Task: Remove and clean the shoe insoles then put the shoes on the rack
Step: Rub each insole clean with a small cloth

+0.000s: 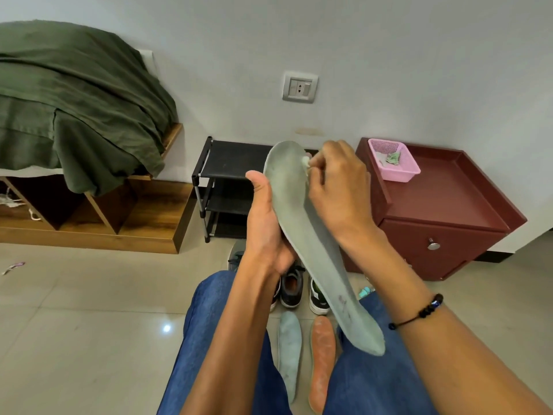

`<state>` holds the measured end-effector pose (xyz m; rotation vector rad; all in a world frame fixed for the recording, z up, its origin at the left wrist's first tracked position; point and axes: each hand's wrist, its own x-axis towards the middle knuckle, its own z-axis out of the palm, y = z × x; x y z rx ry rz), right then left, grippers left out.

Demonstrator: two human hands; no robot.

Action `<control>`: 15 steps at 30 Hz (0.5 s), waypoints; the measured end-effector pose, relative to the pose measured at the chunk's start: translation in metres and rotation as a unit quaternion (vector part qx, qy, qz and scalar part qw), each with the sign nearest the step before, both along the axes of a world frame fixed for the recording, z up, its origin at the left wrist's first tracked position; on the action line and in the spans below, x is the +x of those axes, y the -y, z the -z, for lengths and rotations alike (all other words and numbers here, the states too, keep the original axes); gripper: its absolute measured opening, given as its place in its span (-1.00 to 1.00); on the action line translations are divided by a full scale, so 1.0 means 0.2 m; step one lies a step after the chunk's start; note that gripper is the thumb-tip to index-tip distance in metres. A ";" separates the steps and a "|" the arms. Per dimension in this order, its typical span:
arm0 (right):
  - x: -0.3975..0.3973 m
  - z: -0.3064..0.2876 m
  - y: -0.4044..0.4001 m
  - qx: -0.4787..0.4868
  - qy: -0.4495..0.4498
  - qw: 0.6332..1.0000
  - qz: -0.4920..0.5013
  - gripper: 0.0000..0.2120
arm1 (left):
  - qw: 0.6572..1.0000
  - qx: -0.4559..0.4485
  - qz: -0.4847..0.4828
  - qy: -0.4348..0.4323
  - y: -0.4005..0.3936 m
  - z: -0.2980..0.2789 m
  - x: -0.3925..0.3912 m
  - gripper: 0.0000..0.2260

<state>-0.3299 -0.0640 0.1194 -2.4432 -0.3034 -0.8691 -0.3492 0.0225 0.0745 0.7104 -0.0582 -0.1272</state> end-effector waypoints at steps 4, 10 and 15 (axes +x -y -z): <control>-0.02 -0.01 0.03 0.107 -0.025 0.994 0.020 -0.91 | 1.000 0.004 0.015 -0.011 0.01 0.01 0.00 -0.27; -0.24 0.04 -0.16 0.085 -0.090 0.984 -0.125 -0.97 | 0.998 -0.051 0.026 -0.006 0.01 0.03 0.00 -0.16; -0.11 0.08 -0.09 -0.042 0.020 0.998 -0.047 -0.97 | 0.996 -0.080 0.016 0.016 -0.01 0.00 -0.02 -0.29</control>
